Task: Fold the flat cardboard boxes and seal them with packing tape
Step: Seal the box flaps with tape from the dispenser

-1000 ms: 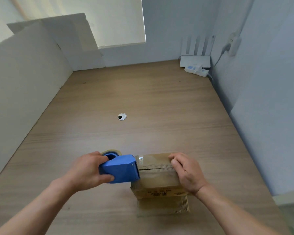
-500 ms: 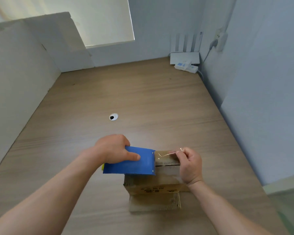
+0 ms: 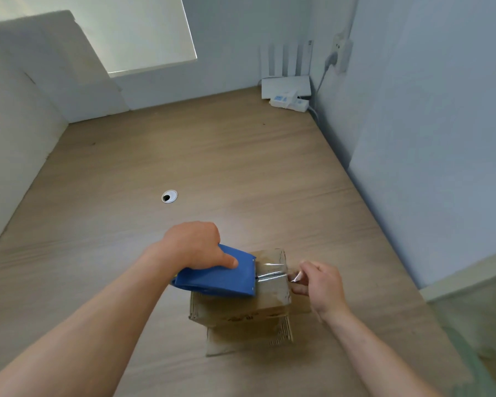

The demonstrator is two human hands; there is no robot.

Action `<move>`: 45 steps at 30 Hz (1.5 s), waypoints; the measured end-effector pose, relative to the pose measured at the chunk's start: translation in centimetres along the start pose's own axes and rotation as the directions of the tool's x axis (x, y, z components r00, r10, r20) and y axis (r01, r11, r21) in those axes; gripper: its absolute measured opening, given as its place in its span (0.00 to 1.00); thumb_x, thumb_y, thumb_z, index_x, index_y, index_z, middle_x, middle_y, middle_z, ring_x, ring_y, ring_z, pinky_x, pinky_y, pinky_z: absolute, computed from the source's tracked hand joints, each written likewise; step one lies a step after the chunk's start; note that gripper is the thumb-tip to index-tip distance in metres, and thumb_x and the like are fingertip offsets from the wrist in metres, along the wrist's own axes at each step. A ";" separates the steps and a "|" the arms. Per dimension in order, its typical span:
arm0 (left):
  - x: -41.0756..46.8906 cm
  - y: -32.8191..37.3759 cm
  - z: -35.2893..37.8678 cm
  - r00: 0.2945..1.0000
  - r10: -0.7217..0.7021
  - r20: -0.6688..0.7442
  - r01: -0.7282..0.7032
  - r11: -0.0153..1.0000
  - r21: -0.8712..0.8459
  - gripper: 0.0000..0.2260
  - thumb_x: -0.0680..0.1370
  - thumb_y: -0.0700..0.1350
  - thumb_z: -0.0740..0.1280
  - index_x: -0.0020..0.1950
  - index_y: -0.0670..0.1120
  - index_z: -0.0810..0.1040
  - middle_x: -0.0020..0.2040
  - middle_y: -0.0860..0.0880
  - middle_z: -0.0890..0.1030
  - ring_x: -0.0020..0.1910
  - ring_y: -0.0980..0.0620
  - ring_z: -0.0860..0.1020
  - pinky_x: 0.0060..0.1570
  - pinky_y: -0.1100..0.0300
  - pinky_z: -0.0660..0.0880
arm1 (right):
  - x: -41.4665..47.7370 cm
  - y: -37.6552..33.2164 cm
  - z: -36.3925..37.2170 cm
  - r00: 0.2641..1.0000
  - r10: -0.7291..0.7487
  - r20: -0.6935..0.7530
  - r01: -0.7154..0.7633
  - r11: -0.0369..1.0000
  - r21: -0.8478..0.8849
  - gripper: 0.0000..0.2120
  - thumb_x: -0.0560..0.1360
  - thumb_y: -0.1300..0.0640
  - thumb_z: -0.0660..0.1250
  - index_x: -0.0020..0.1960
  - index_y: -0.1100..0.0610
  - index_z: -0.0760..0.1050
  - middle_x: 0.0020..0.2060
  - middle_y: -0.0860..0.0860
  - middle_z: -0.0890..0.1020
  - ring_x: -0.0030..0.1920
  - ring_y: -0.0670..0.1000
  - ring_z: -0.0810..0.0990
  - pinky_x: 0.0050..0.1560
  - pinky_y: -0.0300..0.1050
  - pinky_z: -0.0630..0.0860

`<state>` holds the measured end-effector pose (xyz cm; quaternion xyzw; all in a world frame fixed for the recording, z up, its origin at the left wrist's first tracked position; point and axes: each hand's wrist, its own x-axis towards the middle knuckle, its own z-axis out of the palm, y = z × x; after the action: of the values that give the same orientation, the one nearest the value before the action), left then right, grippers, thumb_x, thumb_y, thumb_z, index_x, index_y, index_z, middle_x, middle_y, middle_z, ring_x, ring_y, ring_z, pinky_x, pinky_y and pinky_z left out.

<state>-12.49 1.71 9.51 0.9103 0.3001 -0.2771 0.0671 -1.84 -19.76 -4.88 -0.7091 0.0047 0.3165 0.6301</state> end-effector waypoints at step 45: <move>-5.7 -16.8 7.0 0.999 -0.045 0.015 0.047 0.872 -0.487 0.24 0.63 0.69 0.68 0.33 0.48 0.71 0.30 0.52 0.72 0.31 0.51 0.71 0.36 0.57 0.63 | -1.9 0.3 3.9 0.949 -0.257 0.182 0.300 0.560 -0.772 0.23 0.85 0.48 0.51 0.55 0.60 0.81 0.50 0.58 0.84 0.54 0.59 0.80 0.46 0.44 0.66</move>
<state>-29.30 10.38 7.52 0.8563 0.3816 -0.1956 0.2878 -5.21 -17.07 -4.29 -0.8974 -0.2628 0.1992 0.2931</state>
